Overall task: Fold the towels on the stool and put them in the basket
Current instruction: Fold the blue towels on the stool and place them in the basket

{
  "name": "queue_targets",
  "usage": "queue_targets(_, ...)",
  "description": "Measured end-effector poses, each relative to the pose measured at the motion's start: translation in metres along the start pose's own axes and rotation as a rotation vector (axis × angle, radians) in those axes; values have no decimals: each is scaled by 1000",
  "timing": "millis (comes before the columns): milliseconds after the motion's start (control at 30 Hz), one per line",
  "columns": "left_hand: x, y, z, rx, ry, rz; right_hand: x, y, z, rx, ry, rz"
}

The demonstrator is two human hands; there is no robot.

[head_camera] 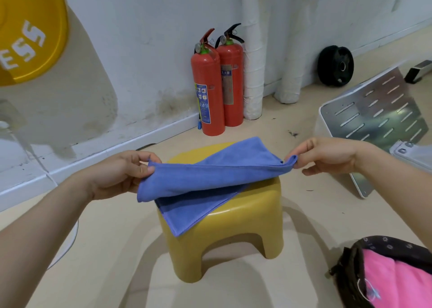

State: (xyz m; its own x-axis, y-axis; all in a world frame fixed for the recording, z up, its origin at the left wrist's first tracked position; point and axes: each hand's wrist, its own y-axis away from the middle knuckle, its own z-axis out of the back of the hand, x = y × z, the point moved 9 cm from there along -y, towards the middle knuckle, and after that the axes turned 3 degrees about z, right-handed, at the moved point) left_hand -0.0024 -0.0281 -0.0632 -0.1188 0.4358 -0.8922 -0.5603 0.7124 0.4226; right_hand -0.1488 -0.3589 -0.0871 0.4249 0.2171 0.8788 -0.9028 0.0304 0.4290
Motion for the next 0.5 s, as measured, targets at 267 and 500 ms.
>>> queue_targets(267,-36,8,45,-568,59,-147,44,-7,1,-233,-316,253)
queue_targets(500,-121,-19,-59,-464,-793,-361,91,-15,-36,-192,-39,431)
